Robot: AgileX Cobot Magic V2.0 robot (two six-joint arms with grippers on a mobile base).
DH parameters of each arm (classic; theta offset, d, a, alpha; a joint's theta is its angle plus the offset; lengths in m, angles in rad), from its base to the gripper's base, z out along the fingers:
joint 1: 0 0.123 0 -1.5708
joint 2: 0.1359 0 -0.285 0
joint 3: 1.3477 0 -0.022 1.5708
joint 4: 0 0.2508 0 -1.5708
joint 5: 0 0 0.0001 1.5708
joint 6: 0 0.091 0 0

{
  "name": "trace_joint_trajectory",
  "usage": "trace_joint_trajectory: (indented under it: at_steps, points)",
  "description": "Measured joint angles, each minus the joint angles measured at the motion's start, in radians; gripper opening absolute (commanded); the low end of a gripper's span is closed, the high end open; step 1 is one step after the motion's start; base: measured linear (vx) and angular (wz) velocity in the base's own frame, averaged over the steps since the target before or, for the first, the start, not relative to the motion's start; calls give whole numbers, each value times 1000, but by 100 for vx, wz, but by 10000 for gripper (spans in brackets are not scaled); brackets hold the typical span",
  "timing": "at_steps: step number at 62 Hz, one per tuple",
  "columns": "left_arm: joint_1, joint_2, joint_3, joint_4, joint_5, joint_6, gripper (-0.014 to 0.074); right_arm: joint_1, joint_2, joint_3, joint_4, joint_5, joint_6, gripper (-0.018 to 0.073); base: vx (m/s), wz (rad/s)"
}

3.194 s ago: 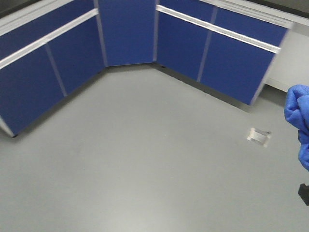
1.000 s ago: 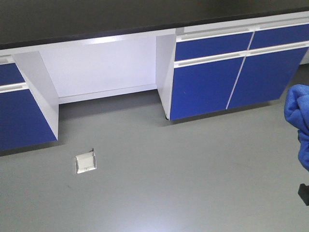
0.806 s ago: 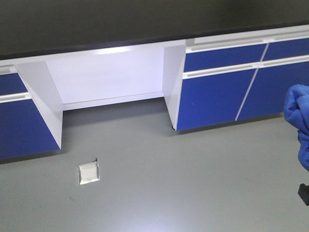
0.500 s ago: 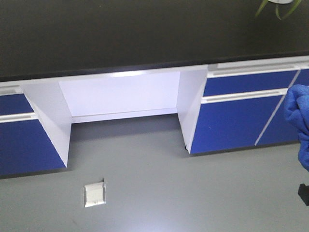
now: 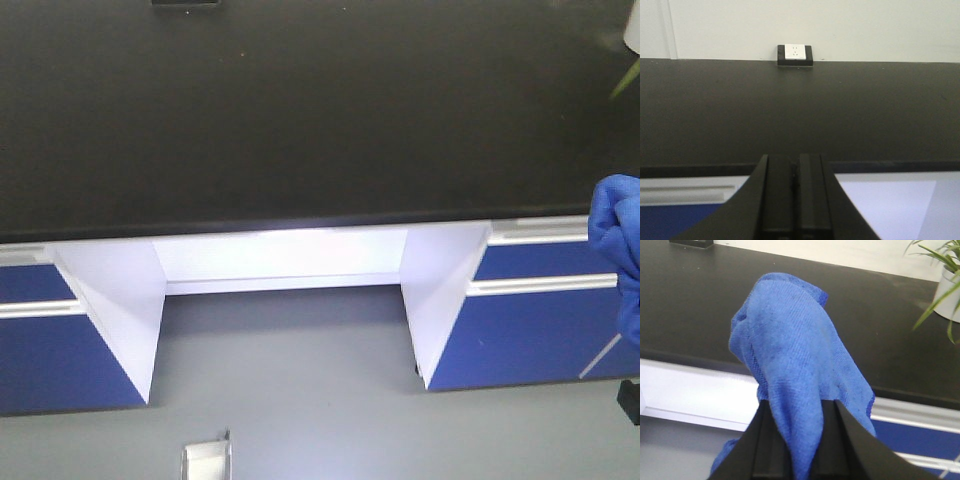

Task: Wipe right workspace with blue cloth
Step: 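Approach the counter and lower the cloth toward its surface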

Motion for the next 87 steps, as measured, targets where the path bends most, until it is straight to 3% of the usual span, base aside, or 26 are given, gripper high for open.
trace_joint_trajectory:
  at_steps: [48,87]
  points:
    - [0,0,0,0,0,0,-6,0,0,0,0,0,0,0,30,10]
    - [0,0,0,0,1,0,-6,0,0,0,0,0,0,0,12,2]
